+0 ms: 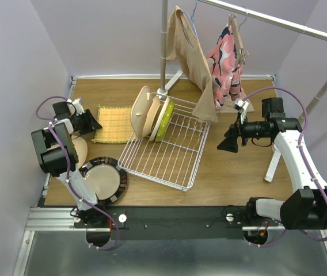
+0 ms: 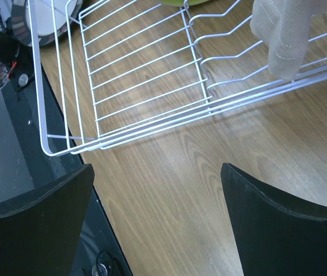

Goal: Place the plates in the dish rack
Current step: Grab a plate with the left arm

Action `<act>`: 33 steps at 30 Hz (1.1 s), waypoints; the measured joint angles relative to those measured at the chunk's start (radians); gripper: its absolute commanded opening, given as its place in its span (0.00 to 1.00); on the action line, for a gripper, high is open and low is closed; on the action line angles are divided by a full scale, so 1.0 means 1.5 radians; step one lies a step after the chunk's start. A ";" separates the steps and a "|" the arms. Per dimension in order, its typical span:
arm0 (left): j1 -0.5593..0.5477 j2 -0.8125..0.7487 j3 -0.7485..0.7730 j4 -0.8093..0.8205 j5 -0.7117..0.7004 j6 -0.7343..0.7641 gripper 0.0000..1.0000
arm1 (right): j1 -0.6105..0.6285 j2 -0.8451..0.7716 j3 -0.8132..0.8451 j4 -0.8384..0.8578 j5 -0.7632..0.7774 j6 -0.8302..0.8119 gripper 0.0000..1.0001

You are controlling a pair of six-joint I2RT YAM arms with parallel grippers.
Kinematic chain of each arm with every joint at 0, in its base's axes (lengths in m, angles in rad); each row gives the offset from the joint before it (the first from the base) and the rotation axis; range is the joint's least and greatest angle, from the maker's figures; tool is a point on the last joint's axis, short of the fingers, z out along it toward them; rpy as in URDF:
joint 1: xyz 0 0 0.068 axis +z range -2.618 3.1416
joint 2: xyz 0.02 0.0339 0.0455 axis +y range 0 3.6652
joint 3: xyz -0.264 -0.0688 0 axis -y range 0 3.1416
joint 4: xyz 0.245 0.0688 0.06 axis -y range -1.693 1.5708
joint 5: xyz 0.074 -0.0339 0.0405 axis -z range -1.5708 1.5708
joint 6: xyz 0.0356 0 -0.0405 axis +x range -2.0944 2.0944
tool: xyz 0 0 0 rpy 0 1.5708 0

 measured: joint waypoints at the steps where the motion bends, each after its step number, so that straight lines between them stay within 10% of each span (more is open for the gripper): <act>1: 0.001 -0.004 -0.006 0.000 0.000 0.000 0.52 | 0.000 0.000 -0.002 0.000 -0.001 0.000 1.00; 33: 0.019 -0.077 -0.105 0.002 -0.012 -0.034 0.49 | 0.000 -0.004 -0.025 0.022 -0.022 0.003 1.00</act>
